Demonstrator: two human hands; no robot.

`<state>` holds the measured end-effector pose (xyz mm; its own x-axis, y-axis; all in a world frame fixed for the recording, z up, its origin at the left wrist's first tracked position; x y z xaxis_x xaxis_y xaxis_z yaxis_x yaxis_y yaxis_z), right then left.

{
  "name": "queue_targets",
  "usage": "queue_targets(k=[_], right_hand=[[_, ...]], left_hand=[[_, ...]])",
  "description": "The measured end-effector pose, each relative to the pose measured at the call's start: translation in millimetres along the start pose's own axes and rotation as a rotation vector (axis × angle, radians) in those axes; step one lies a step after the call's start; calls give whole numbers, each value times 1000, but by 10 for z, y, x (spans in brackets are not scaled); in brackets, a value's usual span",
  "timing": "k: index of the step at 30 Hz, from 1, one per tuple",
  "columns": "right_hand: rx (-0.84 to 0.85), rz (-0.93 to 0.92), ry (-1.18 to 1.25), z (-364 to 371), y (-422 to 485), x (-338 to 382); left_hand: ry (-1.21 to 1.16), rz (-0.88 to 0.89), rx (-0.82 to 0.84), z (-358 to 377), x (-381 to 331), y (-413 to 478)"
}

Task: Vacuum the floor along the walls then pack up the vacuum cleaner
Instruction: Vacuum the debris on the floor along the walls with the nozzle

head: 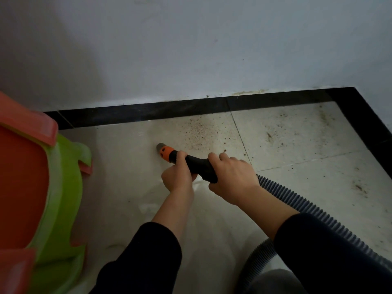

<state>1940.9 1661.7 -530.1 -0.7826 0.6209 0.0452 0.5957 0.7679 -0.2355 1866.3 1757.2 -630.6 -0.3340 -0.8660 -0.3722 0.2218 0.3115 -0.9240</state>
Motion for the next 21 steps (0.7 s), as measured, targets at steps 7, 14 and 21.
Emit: queue_targets(k=[7,14,21], right_hand=[[2,18,-22,12,-145,-36],[1,42,-52,-14,-355,-162],[-3,90,-77,-15,-506,-300]], left_hand=[[-10,-5,26,21,118,-109],[-3,-55,98,152,331,-200],[53,-107,141,288,481,-222]])
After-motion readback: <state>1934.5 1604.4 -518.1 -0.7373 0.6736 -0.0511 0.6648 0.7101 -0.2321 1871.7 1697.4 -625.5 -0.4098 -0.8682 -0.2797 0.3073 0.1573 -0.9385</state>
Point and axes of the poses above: each hand's wrist, its own y-axis towards the middle knuckle, its own z-axis out of the palm, x = y × z, the point moved 10 cm from there along y, towards the middle knuckle, and after that the axes turned 14 degrees about -z, right-handed, at the moved point
